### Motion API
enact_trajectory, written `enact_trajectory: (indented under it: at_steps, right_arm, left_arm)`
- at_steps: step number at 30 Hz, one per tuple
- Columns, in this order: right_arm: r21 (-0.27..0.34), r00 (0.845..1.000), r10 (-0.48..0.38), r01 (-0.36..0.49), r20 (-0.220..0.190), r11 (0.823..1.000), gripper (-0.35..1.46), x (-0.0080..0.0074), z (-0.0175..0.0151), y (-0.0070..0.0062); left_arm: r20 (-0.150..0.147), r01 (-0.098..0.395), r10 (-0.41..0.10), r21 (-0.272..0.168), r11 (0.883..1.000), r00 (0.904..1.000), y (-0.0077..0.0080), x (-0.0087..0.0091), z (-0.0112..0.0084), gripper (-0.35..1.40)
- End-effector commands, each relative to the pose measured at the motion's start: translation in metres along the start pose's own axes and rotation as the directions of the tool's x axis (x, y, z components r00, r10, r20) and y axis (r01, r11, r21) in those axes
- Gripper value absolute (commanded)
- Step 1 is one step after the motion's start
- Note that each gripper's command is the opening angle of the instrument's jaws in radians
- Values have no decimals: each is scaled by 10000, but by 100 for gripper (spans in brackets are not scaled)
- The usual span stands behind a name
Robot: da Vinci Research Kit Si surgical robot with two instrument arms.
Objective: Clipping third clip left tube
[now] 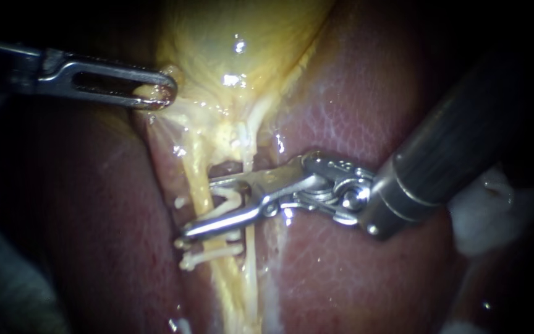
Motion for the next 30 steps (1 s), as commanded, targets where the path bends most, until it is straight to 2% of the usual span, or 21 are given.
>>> enact_trajectory:
  at_steps: [1,8,19,30]
  right_arm:
    - [-207,10000,12,-11,69,9998,50,0,-3,1]
    - [-597,9990,61,-36,432,9982,50,-5,-19,-6]
    - [-987,9974,84,-13,722,9951,50,-5,-39,-14]
    - [-1207,9981,77,-3,609,9927,50,6,-66,-22]
  left_arm:
    - [0,-1,1,0,10000,10000,0,0,0,-35]
    - [2,-2,2,-2,10000,10000,0,0,-1,-35]
    - [1,-2,2,-1,10000,10000,0,0,0,-35]
    - [-2,-2,2,2,10000,10000,0,0,0,-35]
